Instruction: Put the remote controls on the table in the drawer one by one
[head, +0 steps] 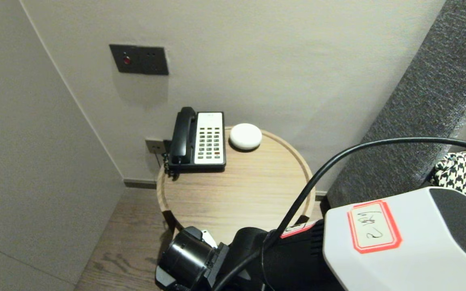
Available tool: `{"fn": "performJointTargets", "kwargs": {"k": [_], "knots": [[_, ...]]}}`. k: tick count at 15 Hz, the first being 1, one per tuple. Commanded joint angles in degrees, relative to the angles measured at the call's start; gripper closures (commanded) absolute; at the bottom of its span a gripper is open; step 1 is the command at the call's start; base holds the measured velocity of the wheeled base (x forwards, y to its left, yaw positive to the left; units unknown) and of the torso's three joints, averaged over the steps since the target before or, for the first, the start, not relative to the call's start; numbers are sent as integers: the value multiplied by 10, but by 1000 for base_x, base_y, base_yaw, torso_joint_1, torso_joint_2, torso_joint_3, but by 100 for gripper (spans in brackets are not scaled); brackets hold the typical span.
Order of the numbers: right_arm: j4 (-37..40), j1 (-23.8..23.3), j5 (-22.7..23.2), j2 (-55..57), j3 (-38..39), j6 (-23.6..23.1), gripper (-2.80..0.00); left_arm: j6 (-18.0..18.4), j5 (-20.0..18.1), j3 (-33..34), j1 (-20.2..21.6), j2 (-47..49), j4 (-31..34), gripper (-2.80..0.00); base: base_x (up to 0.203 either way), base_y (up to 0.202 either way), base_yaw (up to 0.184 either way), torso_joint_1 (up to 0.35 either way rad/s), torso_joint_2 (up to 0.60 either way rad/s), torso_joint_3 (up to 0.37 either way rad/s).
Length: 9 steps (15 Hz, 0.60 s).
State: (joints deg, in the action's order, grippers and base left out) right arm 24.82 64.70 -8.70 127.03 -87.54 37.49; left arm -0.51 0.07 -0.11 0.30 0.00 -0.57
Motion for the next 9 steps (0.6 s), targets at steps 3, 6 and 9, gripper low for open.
{"fn": "performJointTargets", "kwargs": {"k": [3,6,9], "knots": [[5,-7,-1,-69,12,2,-280,0,0,1,0,0,0,0,0,0,0,0,0,0],[5,-15,2,-121,43,2,-280,0,0,-1,0,0,0,0,0,0,0,0,0,0],[4,-29,15,-187,90,2,-280,0,0,1,0,0,0,0,0,0,0,0,0,0]]}}
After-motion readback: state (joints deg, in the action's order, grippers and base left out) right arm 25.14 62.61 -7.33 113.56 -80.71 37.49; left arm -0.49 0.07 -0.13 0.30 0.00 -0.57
